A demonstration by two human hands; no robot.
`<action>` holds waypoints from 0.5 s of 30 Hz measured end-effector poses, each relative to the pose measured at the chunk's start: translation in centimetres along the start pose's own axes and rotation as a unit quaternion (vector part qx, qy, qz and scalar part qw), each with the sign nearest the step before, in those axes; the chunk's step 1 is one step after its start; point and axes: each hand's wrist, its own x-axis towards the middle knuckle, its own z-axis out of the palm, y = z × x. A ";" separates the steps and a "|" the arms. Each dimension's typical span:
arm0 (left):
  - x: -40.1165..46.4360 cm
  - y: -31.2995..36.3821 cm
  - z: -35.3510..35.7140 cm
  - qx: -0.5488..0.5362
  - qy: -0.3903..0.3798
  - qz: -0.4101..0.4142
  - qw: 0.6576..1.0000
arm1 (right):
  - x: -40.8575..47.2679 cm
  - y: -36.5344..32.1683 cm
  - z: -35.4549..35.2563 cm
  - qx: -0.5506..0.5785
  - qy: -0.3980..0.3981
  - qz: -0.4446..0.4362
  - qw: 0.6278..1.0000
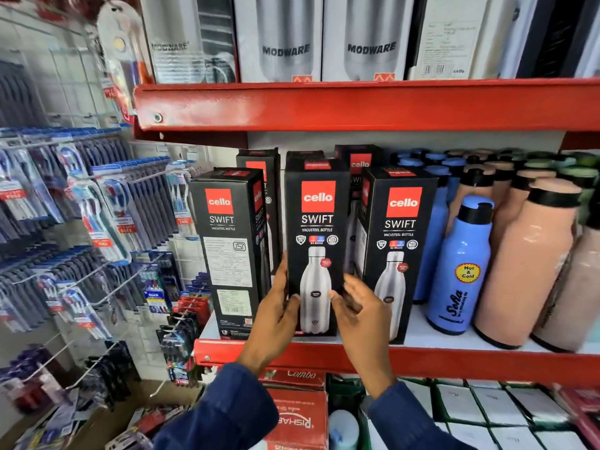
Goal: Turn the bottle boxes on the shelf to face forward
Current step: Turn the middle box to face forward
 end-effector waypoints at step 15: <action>-3.3 0.6 -1.7 0.087 0.034 0.009 0.996 | -2.0 -0.3 0.1 -0.011 0.127 -0.058 0.990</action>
